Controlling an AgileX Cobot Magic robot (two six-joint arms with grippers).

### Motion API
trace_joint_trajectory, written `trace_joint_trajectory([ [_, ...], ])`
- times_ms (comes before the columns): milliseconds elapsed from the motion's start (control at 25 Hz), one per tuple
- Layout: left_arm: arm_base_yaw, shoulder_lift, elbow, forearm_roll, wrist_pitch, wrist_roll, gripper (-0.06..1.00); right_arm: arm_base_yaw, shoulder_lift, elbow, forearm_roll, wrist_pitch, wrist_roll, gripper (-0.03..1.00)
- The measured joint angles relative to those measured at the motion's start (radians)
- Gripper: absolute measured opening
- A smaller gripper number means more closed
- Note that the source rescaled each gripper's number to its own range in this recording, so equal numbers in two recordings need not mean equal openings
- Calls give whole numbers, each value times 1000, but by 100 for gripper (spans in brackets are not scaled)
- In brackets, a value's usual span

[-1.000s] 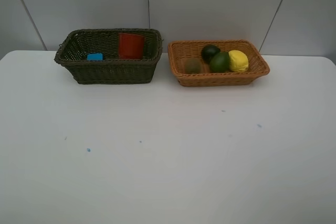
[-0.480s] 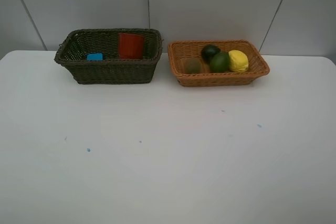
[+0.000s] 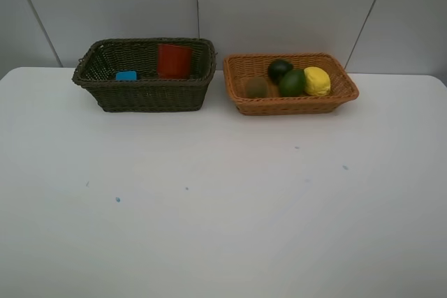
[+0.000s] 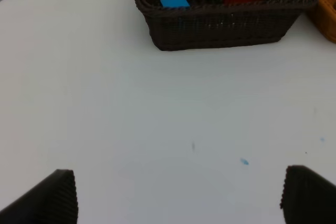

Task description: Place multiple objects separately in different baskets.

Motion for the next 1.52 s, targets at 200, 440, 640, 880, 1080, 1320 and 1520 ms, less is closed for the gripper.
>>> trace_joint_trajectory([
  [200, 0, 0, 43, -3, -63, 1, 100, 0, 0, 0, 0, 0, 0, 100],
  [440, 0, 0, 46, 1, -73, 8, 100, 0, 0, 0, 0, 0, 0, 100],
  [640, 8, 0, 46, 17, -74, -5, 100, 0, 0, 0, 0, 0, 0, 100],
  [880, 115, 0, 46, 29, -74, -13, 100, 0, 0, 0, 0, 0, 0, 100],
  [1080, 151, 0, 46, 19, -74, 10, 100, 0, 0, 0, 0, 0, 0, 100],
  [1320, 151, 0, 46, 9, -75, 30, 100, 0, 0, 0, 0, 0, 0, 100],
  [1520, 151, 0, 46, 3, -76, 37, 100, 0, 0, 0, 0, 0, 0, 100],
])
